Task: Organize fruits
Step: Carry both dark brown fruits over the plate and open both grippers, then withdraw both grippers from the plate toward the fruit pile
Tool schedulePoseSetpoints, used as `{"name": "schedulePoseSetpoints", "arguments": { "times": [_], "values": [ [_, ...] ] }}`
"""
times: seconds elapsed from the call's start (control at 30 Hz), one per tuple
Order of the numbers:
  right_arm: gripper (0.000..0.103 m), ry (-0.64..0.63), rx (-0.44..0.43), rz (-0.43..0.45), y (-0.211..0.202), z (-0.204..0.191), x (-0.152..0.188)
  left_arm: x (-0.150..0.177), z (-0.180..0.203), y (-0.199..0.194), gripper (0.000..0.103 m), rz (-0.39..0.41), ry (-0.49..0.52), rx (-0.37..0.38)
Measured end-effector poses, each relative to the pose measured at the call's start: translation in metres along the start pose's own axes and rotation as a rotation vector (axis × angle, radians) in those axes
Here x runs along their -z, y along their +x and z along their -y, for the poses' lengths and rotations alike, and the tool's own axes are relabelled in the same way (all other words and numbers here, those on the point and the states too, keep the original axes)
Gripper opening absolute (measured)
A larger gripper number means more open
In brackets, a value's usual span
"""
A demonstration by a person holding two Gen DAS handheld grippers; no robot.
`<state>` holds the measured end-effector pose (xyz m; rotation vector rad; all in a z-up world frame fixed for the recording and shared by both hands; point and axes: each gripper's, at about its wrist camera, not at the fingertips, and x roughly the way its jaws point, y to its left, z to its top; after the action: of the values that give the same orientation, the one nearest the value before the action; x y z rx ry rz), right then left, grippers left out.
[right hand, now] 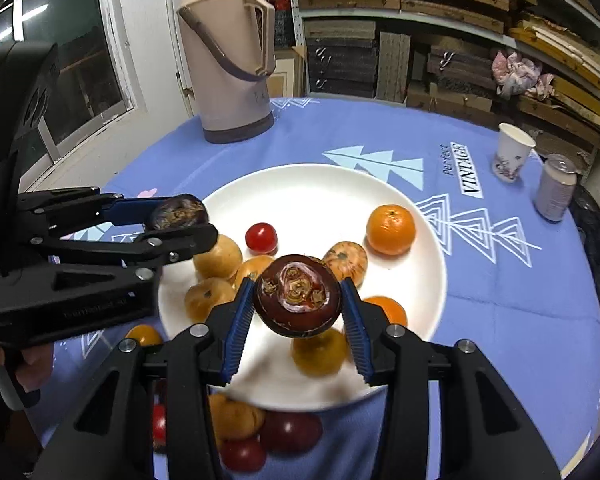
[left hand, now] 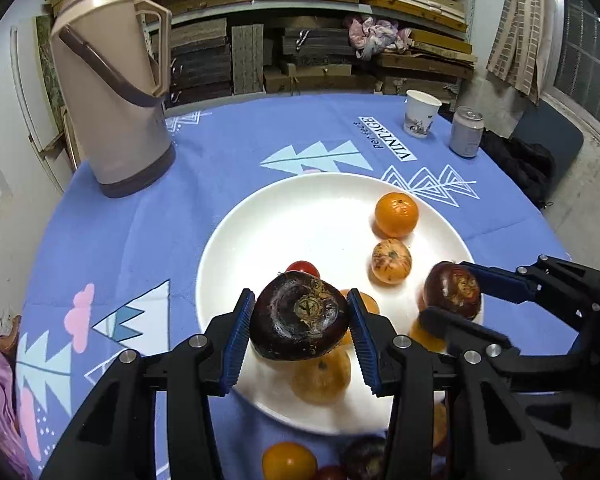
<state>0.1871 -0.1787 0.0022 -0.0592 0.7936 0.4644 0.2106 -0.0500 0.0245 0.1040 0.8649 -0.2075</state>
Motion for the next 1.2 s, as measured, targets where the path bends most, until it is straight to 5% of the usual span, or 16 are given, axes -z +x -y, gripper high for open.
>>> {"name": "schedulePoseSetpoints", "arguments": {
  "times": [0.7, 0.83, 0.93, 1.2],
  "values": [
    [0.044, 0.005, 0.051, -0.044, 0.055, 0.016, -0.010, -0.011, -0.018, 0.055, 0.048, -0.061, -0.045, -0.022],
    [0.052, -0.014, 0.080, -0.046, 0.056, 0.014, -0.010, -0.011, -0.020, 0.057, 0.048, -0.077, -0.061, -0.014],
    [0.052, -0.012, 0.075, -0.036, 0.050, 0.013, -0.010, -0.012, -0.021, 0.055, 0.067, -0.073, -0.069, -0.018],
    [0.057, 0.036, 0.060, 0.025, 0.012, 0.022, -0.003, -0.007, -0.023, 0.025, 0.079, -0.029, -0.081, -0.018]
  ]
}}
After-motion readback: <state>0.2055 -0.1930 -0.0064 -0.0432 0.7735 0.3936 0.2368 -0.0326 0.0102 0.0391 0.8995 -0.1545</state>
